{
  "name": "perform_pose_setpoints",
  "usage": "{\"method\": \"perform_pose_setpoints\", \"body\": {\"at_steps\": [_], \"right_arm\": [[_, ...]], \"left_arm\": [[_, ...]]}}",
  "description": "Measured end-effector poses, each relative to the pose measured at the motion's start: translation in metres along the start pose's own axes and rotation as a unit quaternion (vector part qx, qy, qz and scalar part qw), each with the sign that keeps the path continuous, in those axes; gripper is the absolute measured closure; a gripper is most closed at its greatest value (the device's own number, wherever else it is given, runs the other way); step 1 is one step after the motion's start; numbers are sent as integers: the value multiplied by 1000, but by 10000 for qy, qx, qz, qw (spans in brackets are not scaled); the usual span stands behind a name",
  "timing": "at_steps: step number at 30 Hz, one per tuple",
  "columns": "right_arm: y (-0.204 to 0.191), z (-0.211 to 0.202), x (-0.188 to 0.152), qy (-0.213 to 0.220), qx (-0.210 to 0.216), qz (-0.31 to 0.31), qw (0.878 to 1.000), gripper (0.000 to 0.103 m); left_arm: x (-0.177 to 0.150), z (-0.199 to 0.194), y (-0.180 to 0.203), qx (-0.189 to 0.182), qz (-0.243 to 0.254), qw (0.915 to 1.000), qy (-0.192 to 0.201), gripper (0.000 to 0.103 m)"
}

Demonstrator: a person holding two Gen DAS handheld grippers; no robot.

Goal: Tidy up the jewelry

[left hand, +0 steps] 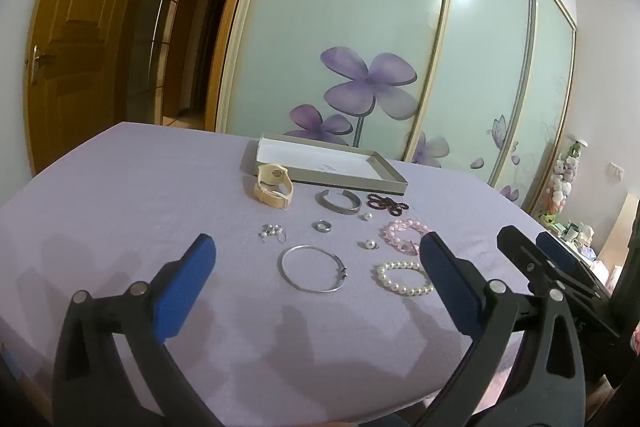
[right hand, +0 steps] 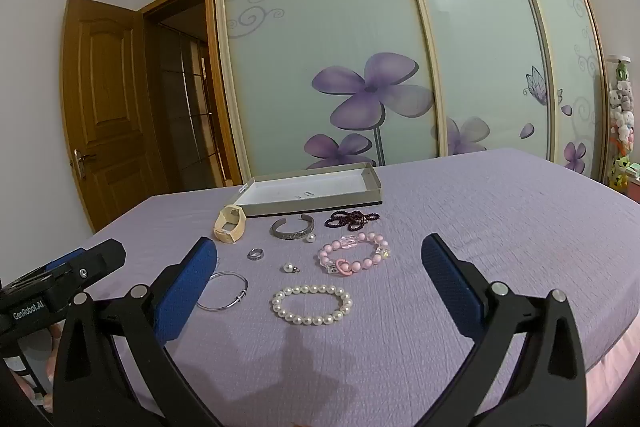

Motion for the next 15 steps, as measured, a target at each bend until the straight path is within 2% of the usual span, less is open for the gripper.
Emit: {"method": "perform_pose_setpoints", "body": {"at_steps": [15], "right_arm": [[-1, 0, -1, -14, 7, 27, 10000, 1]], "left_arm": [[0, 0, 0, 9, 19, 10000, 2, 2]]}}
Point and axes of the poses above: each gripper's, at about its wrist camera, not at the fingertips, and z roughly the way its jaws point, y to its right, x to its top, the point moved 7 cm from there along z, roughly the way its jaws point, and after that the axes turned 8 degrees about -z, right-handed, at the moved point
